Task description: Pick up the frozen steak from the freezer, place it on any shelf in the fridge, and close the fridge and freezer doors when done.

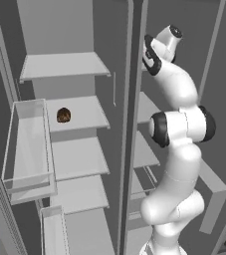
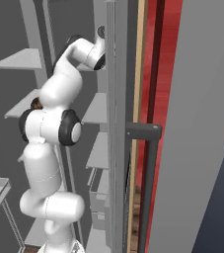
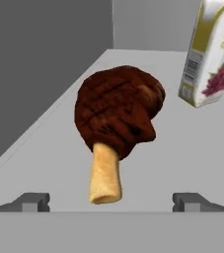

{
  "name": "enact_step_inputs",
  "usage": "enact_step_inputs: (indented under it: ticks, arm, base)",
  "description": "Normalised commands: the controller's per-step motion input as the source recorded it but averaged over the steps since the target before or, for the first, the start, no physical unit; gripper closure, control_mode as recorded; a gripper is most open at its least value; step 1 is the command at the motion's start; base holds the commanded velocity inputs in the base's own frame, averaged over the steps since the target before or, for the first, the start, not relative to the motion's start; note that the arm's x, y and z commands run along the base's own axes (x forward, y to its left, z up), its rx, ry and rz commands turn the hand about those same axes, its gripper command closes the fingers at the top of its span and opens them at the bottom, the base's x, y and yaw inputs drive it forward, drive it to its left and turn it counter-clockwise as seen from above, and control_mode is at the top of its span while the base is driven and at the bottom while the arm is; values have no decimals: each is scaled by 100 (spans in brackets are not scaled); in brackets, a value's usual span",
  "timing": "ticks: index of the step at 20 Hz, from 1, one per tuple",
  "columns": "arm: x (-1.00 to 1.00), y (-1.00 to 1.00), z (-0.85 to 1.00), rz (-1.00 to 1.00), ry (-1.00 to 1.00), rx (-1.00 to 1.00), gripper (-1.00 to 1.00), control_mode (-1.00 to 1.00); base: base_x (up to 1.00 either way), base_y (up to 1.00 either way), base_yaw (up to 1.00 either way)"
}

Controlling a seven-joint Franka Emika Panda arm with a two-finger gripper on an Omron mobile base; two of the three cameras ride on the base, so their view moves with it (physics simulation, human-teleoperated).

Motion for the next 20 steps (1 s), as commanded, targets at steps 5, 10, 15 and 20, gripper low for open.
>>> enact_step_inputs:
  ticks: [5,10,15,20]
  arm:
    - [45,0,-20,0,1,-1,-100,-100]
    - [43,0,-15,0,2,0,-100,-100]
    - [37,0,-21,0,4,0,-100,-100]
    - [41,0,-31,0,5,0,100,-100]
  base:
    - [0,0,0]
    - [0,0,0]
    - [0,0,0]
    - [0,0,0]
